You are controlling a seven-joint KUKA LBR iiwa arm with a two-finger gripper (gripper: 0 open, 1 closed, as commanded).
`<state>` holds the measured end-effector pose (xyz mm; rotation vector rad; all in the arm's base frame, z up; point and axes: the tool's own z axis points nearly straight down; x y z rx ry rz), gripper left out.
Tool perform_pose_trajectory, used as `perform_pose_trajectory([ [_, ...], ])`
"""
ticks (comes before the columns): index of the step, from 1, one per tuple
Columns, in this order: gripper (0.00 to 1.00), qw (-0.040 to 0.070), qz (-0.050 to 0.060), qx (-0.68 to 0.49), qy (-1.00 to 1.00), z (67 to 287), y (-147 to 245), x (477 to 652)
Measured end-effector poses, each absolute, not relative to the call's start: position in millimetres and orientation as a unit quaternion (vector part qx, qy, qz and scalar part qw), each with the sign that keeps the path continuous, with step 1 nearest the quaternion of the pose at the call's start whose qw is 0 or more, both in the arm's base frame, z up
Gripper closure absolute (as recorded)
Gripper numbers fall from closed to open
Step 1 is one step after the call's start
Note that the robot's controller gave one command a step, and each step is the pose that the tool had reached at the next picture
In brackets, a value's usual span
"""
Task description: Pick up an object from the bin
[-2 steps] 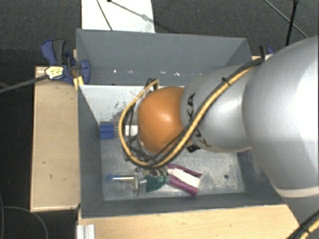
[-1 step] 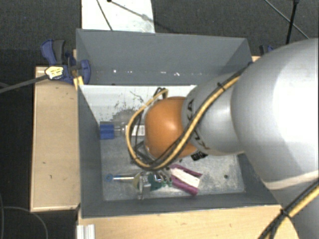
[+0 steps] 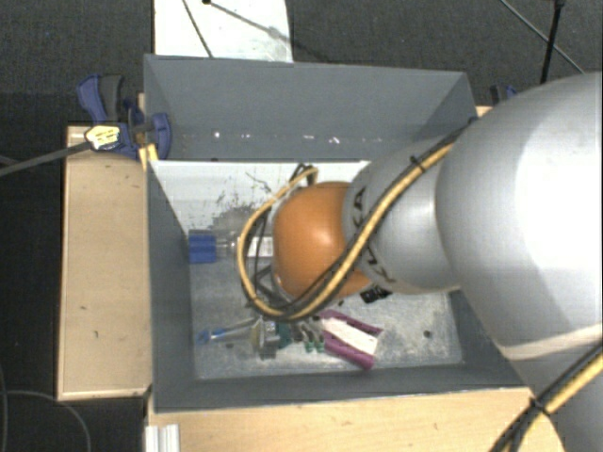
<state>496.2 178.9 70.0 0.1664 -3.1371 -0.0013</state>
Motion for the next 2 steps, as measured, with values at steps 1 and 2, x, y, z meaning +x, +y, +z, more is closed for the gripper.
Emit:
perform_pose_trajectory([
  [1,1.0,-0.004,-0.001,0.074,-0.997,192.4,195.6,491.8],
  [2,1.0,-0.005,-0.001,0.089,-0.996,254.2,168.5,508.6],
])
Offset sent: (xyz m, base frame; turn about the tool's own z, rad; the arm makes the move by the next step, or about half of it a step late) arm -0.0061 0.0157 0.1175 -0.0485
